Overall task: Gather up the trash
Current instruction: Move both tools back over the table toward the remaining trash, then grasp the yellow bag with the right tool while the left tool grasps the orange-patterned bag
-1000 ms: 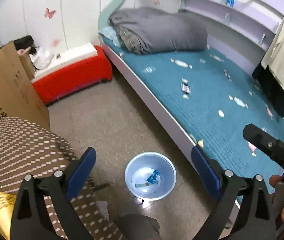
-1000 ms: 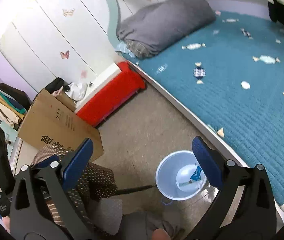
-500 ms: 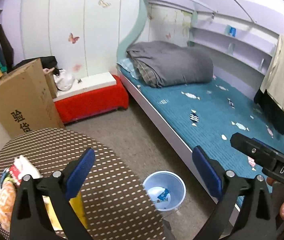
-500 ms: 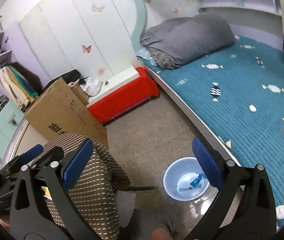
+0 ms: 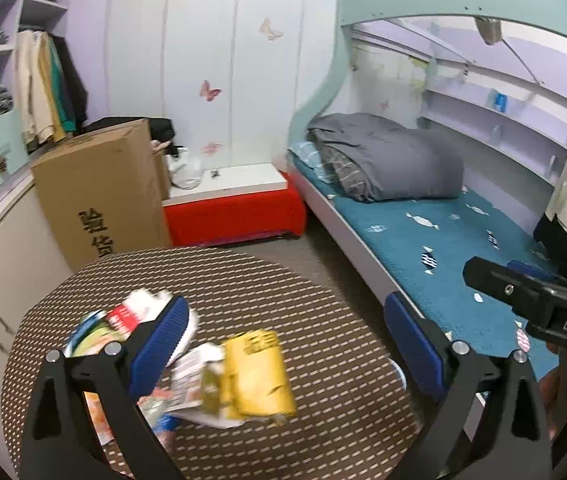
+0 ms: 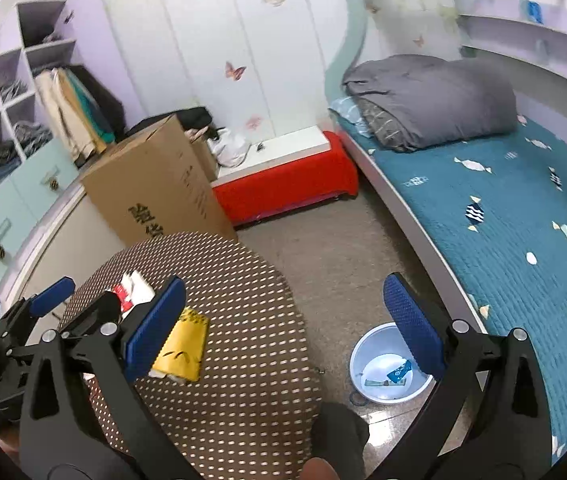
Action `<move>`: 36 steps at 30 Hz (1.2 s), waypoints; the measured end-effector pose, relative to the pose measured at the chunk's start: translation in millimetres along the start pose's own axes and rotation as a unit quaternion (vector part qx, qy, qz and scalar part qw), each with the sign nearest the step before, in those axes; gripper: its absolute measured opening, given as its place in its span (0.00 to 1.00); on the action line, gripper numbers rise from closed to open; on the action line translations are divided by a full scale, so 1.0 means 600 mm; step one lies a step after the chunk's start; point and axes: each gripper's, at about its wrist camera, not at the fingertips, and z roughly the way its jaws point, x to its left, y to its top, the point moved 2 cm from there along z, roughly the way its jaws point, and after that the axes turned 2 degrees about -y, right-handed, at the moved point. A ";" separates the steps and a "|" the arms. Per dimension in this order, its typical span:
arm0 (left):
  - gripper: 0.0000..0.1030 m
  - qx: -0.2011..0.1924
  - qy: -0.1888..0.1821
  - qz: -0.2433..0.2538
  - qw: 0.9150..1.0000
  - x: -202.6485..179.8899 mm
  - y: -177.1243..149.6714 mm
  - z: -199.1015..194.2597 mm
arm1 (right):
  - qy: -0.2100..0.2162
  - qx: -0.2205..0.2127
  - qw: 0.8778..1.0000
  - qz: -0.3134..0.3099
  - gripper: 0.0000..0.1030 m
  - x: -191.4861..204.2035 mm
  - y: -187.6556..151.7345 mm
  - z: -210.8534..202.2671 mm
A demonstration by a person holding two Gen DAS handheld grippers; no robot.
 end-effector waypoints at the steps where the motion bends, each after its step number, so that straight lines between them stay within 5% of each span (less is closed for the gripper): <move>1: 0.93 0.000 0.004 -0.004 1.000 0.013 -0.005 -0.006 | 0.000 0.003 1.000 -0.007 0.94 0.012 -0.003 0.003; 16: 0.93 0.024 0.068 -0.034 0.997 0.205 -0.084 -0.034 | 0.014 0.085 0.994 -0.074 0.94 0.133 -0.064 0.087; 28: 0.92 0.082 0.092 -0.015 0.992 0.285 -0.113 0.031 | 0.021 0.123 0.989 -0.085 0.94 0.151 -0.090 0.136; 36: 0.44 0.144 0.078 0.035 0.986 0.274 -0.140 0.097 | 0.036 0.156 0.983 -0.083 0.94 0.167 -0.113 0.188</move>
